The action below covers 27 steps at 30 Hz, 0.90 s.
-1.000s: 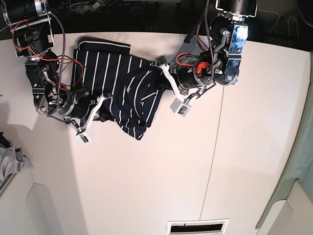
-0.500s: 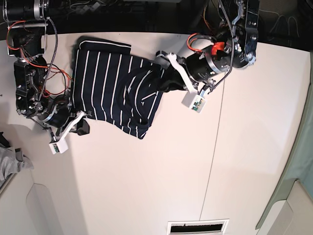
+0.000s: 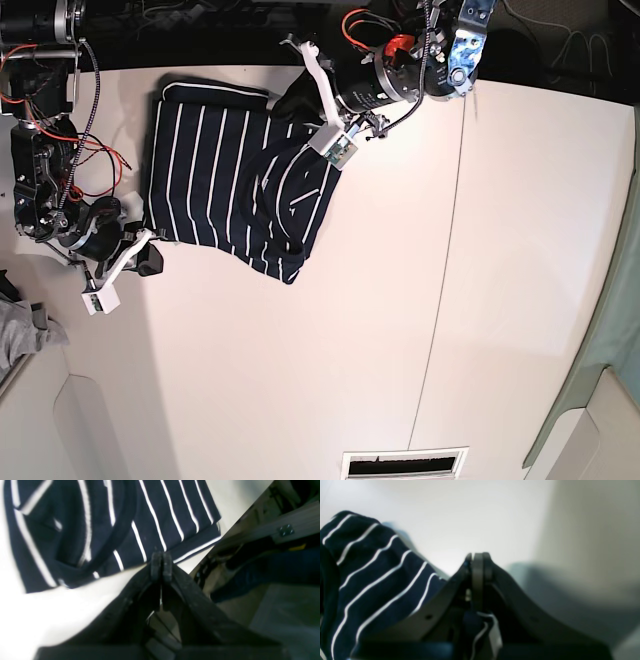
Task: Layout the t-shirt on the table in an organized manner, then fold the t-shirt properly
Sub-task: 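Release the right gripper and grasp the folded bundle edge with the left gripper, then grasp the bundle with both grippers and rotate it square on the table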
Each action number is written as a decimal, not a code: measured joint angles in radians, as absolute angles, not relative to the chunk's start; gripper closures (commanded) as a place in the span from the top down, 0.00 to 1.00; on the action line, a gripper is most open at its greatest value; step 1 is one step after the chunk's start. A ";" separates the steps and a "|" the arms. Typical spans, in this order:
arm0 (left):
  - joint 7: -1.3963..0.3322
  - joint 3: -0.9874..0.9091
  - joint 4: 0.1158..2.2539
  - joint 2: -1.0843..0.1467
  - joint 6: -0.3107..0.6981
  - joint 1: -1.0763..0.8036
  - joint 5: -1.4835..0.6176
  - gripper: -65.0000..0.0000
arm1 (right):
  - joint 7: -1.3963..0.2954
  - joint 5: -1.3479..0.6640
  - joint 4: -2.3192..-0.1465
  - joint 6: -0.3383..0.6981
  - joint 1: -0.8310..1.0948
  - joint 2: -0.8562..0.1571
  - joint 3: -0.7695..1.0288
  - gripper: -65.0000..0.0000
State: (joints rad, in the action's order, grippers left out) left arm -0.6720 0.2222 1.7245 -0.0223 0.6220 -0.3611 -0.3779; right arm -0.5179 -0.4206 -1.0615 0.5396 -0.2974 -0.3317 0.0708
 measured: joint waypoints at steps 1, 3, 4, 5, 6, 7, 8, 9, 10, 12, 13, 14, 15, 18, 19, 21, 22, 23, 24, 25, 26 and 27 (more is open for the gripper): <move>-0.672 0.223 1.696 -0.022 0.622 -0.344 -0.377 0.00 | -0.517 -0.422 -1.061 0.540 -0.296 -0.331 0.071 0.00; -0.672 0.223 1.647 -0.022 0.622 -0.309 -0.378 0.00 | -0.521 -0.422 -1.061 0.540 -0.294 -0.330 0.071 0.00; -0.669 0.223 1.624 -0.022 0.618 -0.291 -0.378 0.00 | -0.521 -0.423 -1.061 0.540 -0.290 -0.330 0.071 0.00; -0.663 0.222 1.600 -0.022 0.612 -0.274 -0.378 0.00 | -0.524 -0.422 -1.061 0.540 -0.285 -0.330 0.071 0.00; -0.656 0.222 1.577 -0.022 0.607 -0.256 -0.377 0.00 | -0.524 -0.423 -1.061 0.540 -0.277 -0.330 0.071 0.00; -0.653 0.221 1.556 -0.022 0.606 -0.239 -0.379 0.00 | -0.524 -0.422 -1.061 0.540 -0.268 -0.330 0.071 0.00; -0.649 0.218 1.534 -0.022 0.606 -0.220 -0.379 0.00 | -0.524 -0.423 -1.061 0.540 -0.259 -0.330 0.071 0.00; -0.650 0.215 1.512 -0.022 0.606 -0.200 -0.379 0.00 | -0.525 -0.424 -1.061 0.540 -0.249 -0.330 0.071 0.00; -0.650 0.212 1.492 -0.022 0.606 -0.178 -0.379 0.00 | -0.528 -0.428 -1.061 0.540 -0.241 -0.330 0.071 0.00; -0.650 0.195 1.456 -0.022 0.607 -0.137 -0.379 0.00 | -0.530 -0.439 -1.061 0.540 -0.226 -0.330 0.071 0.00; -0.650 0.184 1.438 -0.022 0.607 -0.117 -0.380 0.00 | -0.529 -0.441 -1.061 0.540 -0.220 -0.330 0.071 0.00; -0.650 0.170 1.421 -0.022 0.607 -0.098 -0.380 0.00 | -0.528 -0.442 -1.061 0.540 -0.214 -0.330 0.071 0.00; -0.650 0.154 1.402 -0.022 0.607 -0.078 -0.382 0.00 | -0.528 -0.442 -1.061 0.540 -0.208 -0.330 0.071 0.00; -0.650 0.096 1.342 -0.019 0.607 -0.019 -0.382 0.00 | -0.520 -0.456 -1.062 0.540 -0.191 -0.330 0.071 0.00; -0.649 0.076 1.321 -0.019 0.607 0.001 -0.384 0.00 | -0.521 -0.460 -1.062 0.540 -0.188 -0.330 0.071 0.00; -0.648 0.056 1.277 -0.030 0.607 0.037 -0.386 0.00 | -0.524 -0.497 -1.063 0.540 -0.180 -0.330 0.071 0.00; -0.648 0.053 1.254 -0.039 0.607 0.056 -0.386 0.00 | -0.524 -0.517 -1.063 0.540 -0.175 -0.330 0.071 0.00; -0.644 0.052 1.232 -0.048 0.607 0.070 -0.388 0.00 | -0.524 -0.532 -1.063 0.540 -0.169 -0.329 0.071 0.00; -0.641 0.052 1.213 -0.059 0.609 0.083 -0.392 0.00 | -0.532 -0.536 -1.063 0.544 -0.167 -0.329 0.071 0.00; -0.638 0.052 1.194 -0.069 0.613 0.096 -0.399 0.00 | -0.553 -0.535 -1.063 0.543 -0.167 -0.324 0.073 0.00; -0.636 0.052 1.178 -0.078 0.616 0.107 -0.405 0.00 | -0.562 -0.535 -1.064 0.543 -0.170 -0.319 0.073 0.00; -0.634 0.052 1.166 -0.085 0.616 0.115 -0.405 0.00 | -0.566 -0.538 -1.065 0.543 -0.171 -0.315 0.073 0.00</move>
